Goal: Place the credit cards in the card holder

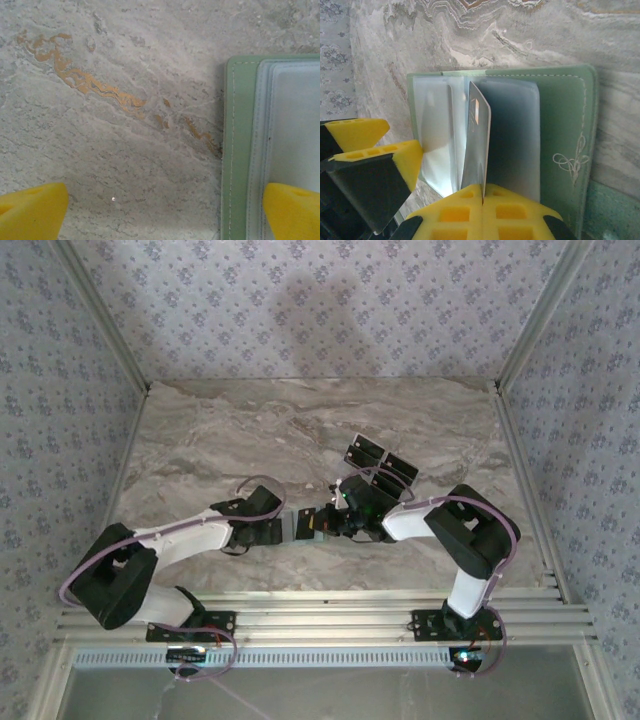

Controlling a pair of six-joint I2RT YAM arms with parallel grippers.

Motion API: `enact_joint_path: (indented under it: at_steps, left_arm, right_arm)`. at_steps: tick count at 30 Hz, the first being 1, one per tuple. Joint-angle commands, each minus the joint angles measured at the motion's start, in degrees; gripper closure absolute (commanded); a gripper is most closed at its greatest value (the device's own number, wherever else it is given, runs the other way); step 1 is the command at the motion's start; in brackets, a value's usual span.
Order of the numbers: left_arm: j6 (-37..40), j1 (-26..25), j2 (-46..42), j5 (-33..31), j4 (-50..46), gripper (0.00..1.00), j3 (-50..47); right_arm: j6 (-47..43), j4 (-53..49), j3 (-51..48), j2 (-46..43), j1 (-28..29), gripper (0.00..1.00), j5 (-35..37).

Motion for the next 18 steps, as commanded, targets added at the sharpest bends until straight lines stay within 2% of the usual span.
enact_joint_path:
  at_steps: [1,18]
  left_arm:
    - [-1.20,-0.26,1.72,-2.60,-3.07,0.00,-0.38]
    - [-2.30,-0.29,0.43,-2.75,-3.84,0.00,-1.36]
  right_arm:
    - [-1.20,-4.02,0.08,-0.88,-0.25,1.00,0.34]
    - [-2.29,-3.05,2.58,-4.22,-0.86,1.00,-2.28]
